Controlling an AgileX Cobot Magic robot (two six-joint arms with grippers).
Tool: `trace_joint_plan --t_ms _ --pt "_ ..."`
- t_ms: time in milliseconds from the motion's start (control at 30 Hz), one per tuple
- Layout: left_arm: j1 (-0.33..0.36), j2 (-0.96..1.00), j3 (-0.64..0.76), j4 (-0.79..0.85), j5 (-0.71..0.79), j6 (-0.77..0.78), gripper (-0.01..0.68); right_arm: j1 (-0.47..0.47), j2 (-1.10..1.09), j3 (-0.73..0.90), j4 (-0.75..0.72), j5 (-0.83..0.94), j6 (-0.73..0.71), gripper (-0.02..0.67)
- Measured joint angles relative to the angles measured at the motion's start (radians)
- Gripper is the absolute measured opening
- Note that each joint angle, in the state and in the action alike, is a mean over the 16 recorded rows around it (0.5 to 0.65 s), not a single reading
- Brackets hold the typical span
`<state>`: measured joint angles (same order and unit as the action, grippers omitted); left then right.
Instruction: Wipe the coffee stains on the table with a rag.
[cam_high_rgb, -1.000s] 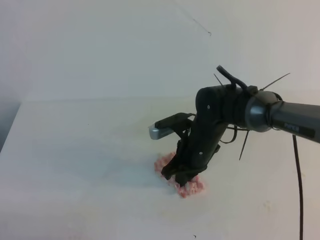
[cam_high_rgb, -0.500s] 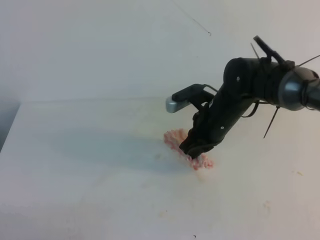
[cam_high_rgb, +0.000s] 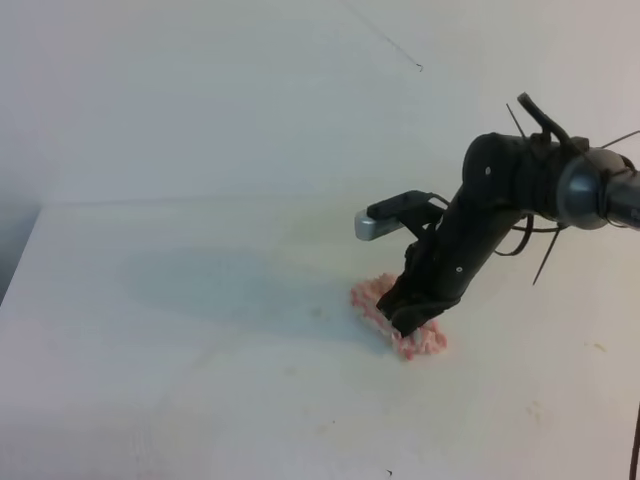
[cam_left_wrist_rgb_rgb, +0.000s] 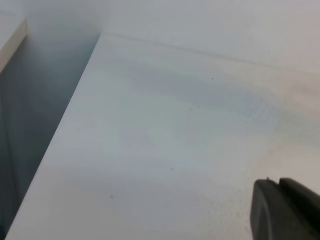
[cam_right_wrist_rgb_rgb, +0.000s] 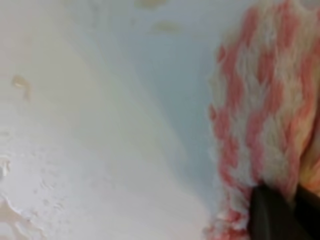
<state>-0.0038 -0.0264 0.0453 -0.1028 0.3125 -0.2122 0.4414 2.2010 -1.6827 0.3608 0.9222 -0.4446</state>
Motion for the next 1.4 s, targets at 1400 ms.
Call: trace_joint_plan --t_ms 1400 --pt "0.000 0.000 0.000 0.000 0.001 0.000 0.000 -0.185 -0.554 0.848 -0.069 -0.506 0.316 0.035"
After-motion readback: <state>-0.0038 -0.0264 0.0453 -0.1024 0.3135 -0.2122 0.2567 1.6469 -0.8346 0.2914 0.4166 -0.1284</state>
